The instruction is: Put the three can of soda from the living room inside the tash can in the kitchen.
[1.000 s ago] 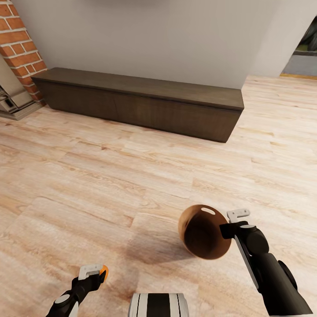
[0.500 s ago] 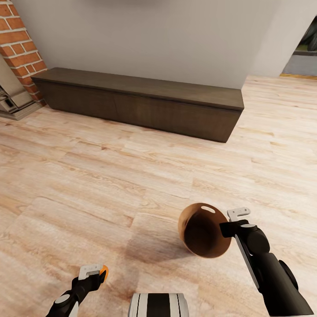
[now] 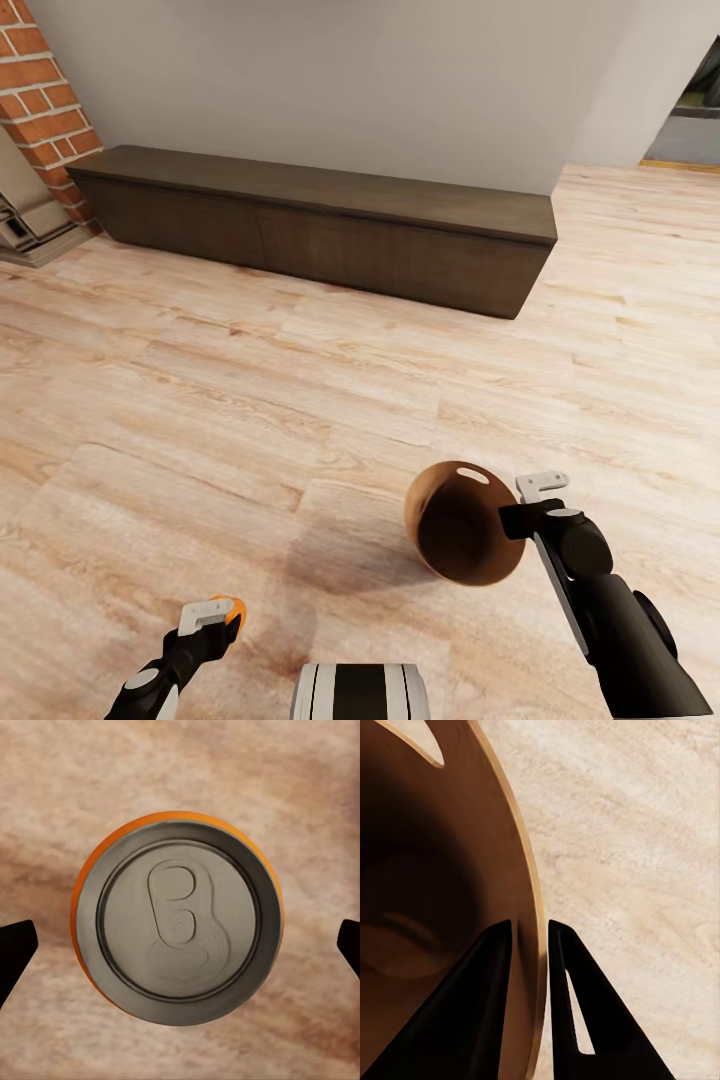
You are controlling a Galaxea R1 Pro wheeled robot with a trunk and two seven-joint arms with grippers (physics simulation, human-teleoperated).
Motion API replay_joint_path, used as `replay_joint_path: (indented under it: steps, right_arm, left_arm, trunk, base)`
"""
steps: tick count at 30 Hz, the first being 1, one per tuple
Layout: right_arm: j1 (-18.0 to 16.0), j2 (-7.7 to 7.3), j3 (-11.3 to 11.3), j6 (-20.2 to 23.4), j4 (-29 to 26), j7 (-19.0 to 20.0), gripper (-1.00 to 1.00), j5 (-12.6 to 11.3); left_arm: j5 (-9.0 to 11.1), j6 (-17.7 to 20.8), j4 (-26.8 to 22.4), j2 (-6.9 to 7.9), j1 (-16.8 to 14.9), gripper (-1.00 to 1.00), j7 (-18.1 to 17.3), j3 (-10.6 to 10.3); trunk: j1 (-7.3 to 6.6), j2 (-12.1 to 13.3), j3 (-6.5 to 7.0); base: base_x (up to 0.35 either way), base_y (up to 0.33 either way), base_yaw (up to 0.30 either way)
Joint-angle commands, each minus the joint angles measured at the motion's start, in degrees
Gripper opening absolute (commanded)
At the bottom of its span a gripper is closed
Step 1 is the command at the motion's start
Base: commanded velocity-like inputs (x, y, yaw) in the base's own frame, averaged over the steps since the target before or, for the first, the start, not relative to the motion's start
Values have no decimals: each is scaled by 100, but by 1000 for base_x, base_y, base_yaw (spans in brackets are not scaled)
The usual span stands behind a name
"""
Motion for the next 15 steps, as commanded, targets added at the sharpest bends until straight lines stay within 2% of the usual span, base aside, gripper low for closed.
replay_joint_path:
  steps: [1,15]
  right_arm:
    - [-1,0,0,-1,0,26,-100,-45]
    - [-1,3,0,-1,2,26,-100,-45]
  left_arm:
    - [0,0,0,0,0,100,0,0]
    - [-1,0,-4,0,0,100,0,0]
  trunk:
    - [0,0,0]
    - [0,0,0]
  base:
    - [0,0,0]
    - [0,0,0]
